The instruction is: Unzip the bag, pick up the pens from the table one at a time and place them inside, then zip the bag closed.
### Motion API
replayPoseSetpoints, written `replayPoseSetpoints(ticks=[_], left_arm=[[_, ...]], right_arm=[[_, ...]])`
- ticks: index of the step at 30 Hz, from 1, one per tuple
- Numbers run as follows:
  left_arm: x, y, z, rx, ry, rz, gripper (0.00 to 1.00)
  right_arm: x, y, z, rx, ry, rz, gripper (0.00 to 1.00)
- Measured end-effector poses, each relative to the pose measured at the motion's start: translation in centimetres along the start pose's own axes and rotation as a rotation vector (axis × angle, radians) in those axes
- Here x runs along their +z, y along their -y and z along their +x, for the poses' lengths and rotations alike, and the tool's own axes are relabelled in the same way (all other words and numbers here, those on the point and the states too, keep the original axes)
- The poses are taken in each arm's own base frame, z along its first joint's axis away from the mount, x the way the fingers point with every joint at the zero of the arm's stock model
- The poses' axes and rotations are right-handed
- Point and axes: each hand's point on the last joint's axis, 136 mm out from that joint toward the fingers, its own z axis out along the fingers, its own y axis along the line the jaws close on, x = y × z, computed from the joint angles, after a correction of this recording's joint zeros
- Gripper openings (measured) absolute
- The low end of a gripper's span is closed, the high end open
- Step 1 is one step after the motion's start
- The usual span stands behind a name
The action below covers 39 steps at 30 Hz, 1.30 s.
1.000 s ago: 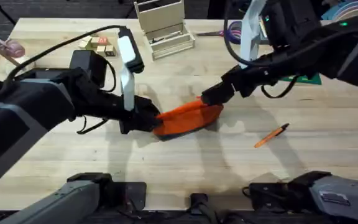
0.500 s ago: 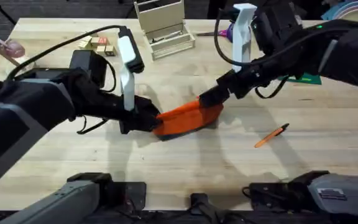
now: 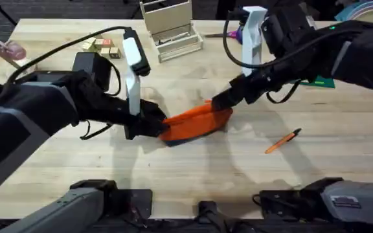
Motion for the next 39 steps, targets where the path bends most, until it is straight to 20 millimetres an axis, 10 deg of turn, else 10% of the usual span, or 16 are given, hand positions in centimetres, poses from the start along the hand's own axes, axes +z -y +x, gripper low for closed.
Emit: replayPoseSetpoints(ticks=[14,39], left_arm=[[0.0,0.0,0.0,0.0,-0.001,-0.001,0.043],[0.0,-0.1,0.1,0.001,-0.004,-0.004,0.043]], right_arm=[[0.0,0.0,0.0,-0.004,0.0,0.001,0.041],[-0.8,-1.4,-1.5,-0.019,0.04,-0.067,0.032]])
